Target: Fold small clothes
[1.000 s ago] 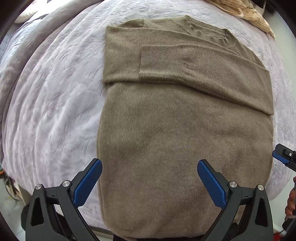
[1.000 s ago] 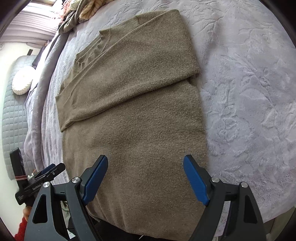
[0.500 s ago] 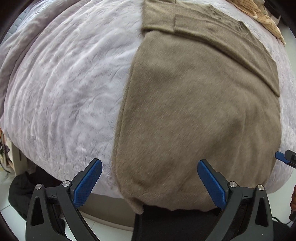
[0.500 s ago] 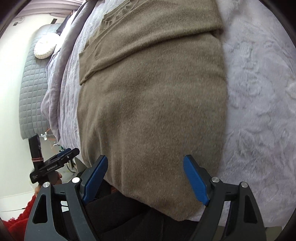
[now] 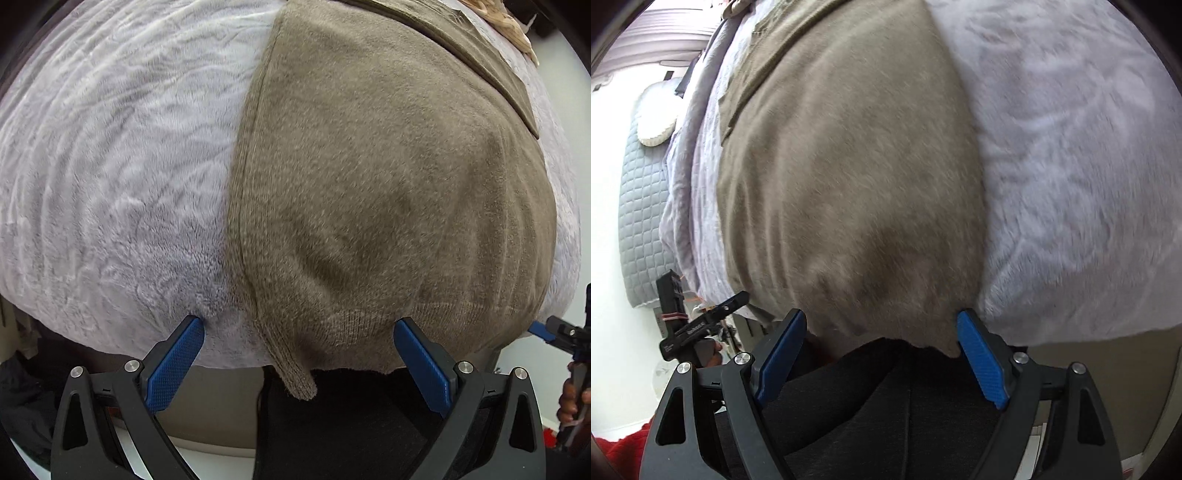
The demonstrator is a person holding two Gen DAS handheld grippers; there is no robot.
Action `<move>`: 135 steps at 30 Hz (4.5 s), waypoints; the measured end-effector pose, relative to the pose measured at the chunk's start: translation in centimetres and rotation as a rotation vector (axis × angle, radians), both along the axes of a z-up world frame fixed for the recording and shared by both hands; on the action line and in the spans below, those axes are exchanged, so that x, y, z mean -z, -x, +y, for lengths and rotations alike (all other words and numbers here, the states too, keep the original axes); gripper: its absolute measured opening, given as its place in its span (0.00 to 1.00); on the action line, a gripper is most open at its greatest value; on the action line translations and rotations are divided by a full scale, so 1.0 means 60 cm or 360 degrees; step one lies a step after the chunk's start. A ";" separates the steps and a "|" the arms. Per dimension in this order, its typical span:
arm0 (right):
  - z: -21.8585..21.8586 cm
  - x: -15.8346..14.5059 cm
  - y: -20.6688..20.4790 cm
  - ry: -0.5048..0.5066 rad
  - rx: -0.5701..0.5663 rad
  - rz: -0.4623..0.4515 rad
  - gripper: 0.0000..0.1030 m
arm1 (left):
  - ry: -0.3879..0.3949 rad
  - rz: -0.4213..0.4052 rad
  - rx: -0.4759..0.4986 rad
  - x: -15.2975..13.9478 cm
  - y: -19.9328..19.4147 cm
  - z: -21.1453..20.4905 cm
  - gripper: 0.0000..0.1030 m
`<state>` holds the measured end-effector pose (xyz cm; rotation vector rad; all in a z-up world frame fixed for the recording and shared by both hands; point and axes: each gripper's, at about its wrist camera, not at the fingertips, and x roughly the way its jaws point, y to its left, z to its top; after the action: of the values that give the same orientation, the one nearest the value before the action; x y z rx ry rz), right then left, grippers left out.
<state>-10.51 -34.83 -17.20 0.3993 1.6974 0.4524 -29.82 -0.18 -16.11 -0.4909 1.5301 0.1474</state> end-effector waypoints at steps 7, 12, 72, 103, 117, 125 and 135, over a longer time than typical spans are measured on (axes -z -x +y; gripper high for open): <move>-0.016 0.046 0.028 -0.0126 0.0159 0.0017 0.83 | 0.0071 -0.0023 -0.0028 0.029 0.039 0.020 0.78; -0.014 0.057 0.050 -0.0215 0.0248 0.0092 0.11 | 0.0325 -0.0118 0.0008 0.041 0.062 0.011 0.11; 0.058 -0.002 -0.637 -0.0779 0.0716 -0.0082 0.42 | -0.0133 -0.0504 -0.0296 -0.083 -0.572 0.193 0.29; -0.002 -0.015 -0.666 -0.0332 0.0565 -0.0260 0.46 | -0.0260 -0.0364 -0.0185 -0.040 -0.640 0.213 0.80; -0.030 -0.042 -0.445 -0.0113 0.0418 -0.0239 0.50 | 0.0121 -0.0148 0.0042 0.002 -0.400 0.191 0.80; -0.012 -0.028 -0.396 0.0053 0.0284 -0.0281 0.48 | 0.0319 -0.0168 0.0182 0.015 -0.384 0.165 0.54; 0.012 -0.078 -0.389 0.0203 -0.0074 -0.0323 0.05 | 0.0532 -0.0262 0.0298 -0.015 -0.351 0.184 0.06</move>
<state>12.80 -34.10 -12.51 0.2137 1.5311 0.4019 -8.78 10.89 -15.20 -0.6044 1.4346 -0.2923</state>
